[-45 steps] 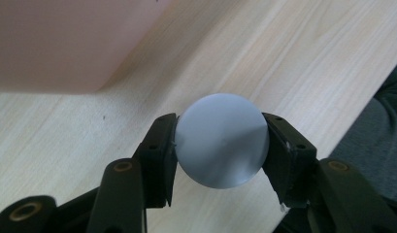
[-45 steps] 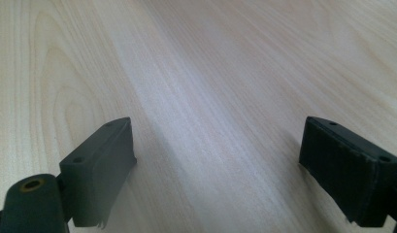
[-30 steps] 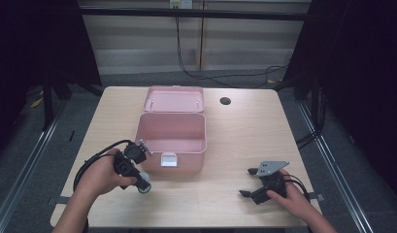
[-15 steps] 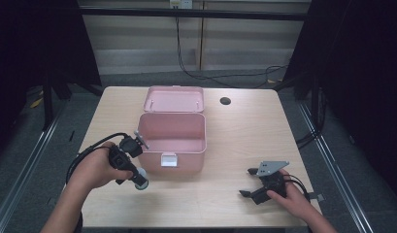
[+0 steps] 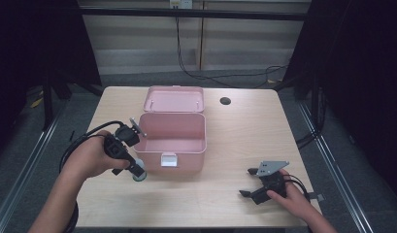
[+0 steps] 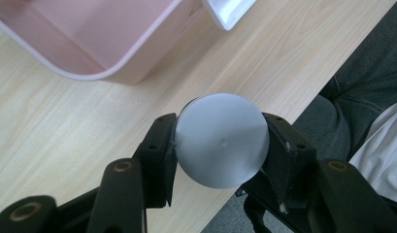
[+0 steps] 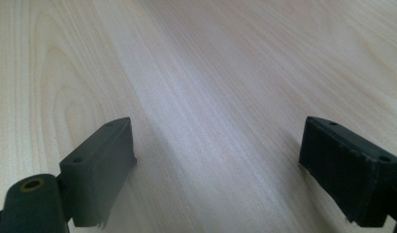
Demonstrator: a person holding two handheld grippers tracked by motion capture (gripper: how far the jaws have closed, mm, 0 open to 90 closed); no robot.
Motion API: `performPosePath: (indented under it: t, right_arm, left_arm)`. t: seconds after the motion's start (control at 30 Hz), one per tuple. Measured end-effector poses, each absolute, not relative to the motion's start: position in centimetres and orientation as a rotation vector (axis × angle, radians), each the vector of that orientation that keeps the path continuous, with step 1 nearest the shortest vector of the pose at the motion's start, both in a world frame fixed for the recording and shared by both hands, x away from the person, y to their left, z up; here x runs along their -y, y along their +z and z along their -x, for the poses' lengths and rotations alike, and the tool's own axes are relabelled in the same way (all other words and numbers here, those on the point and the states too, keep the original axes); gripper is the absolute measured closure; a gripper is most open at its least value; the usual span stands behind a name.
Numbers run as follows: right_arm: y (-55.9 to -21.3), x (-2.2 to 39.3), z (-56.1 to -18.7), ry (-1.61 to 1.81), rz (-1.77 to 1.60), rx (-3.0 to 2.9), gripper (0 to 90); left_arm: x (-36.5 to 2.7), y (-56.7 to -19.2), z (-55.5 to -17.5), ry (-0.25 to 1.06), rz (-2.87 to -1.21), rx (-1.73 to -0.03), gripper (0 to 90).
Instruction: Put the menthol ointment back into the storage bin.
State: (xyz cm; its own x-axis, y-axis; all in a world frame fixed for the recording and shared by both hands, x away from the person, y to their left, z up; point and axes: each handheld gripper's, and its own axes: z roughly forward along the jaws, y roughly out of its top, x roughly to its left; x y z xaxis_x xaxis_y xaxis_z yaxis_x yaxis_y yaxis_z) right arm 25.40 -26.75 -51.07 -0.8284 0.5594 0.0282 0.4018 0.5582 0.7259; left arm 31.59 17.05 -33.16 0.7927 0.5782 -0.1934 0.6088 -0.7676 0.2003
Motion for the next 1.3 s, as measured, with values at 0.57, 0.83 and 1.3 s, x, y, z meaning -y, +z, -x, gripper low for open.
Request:
performPosePath:
  t: [0.57,0.83,1.3]
  right_arm:
    - [-51.1,26.8,-25.4,1.125,-0.807,-2.588,12.2]
    - [-51.1,26.8,-25.4,1.125,-0.809,-2.589,12.2]
    - [-51.0,26.8,-25.4,1.124,-0.809,-2.589,12.2]
  left_arm:
    - [-16.5,-29.5,-32.8,-0.138,-2.724,-0.938,50.0]
    - [-15.7,-28.6,-33.7,-0.138,-2.737,-0.937,50.0]
    - [-15.2,-27.1,-35.5,-0.113,-2.704,-0.983,50.0]
